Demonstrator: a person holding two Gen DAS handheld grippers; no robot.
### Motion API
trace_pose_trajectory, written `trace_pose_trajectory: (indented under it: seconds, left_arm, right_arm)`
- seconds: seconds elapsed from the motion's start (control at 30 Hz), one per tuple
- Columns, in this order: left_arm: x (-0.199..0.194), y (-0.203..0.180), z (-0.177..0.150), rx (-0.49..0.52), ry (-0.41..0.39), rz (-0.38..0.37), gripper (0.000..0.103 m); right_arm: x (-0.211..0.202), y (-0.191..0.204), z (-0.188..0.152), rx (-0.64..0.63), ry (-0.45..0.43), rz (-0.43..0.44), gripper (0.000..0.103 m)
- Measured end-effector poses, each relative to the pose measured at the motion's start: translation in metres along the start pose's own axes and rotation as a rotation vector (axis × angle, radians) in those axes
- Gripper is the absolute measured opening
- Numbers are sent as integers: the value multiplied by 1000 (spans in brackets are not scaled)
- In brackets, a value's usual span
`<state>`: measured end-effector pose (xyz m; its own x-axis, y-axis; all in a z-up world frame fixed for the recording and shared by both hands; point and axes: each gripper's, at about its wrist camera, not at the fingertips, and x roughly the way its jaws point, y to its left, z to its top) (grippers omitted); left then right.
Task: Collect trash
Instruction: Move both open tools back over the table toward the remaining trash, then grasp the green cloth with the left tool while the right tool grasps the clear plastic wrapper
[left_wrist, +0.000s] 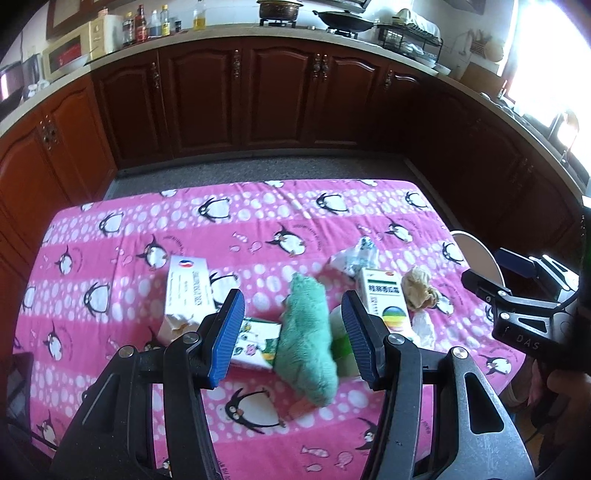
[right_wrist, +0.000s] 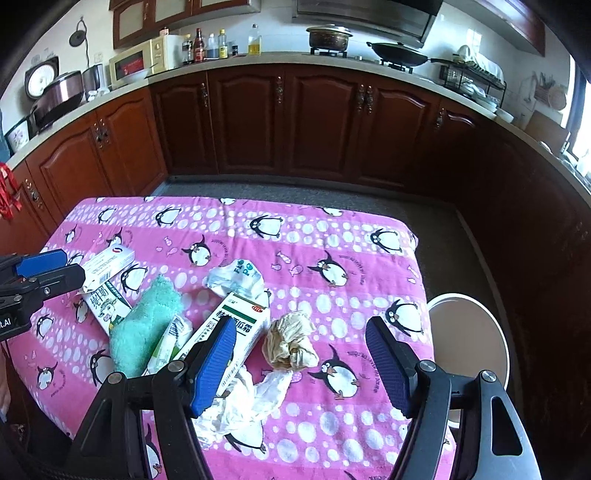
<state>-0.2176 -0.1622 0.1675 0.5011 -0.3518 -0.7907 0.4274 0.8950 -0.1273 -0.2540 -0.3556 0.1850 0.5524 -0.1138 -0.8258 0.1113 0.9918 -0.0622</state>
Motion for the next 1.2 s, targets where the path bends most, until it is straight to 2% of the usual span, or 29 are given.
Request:
trace_pose_trajectory:
  seconds: [0.2,0.37,0.47,0.63,0.87,1.13,1.17,1.2]
  left_arm:
    - [3,22,-9,-27,26,1,53]
    - [12,35,-18,-55,82,-55,53]
    - [18,31,-22,-40,116,-103,53]
    - [37,8,-28,24,176,-126,53]
    - [69,-12,-34,72,229,-59,53]
    - [88,-17,-31,104,250,-58,52]
    - [89,-19,-31,117,256,-63,52]
    - [89,-21,-32,126,259,-66,43]
  right_arm:
    - [7,-4,-3,11,26,5,71]
    - [19,-8,-5,44,69,58,71]
    - [25,-8,-7,43,81,62,71]
    - [41,-10,-1,60,94,109,71]
    - [87,0,19,59,152,209,71]
    - [134,12,38,43,189,326,71]
    - [141,14,40,39,197,327,71]
    - [147,16,41,37,206,329,71]
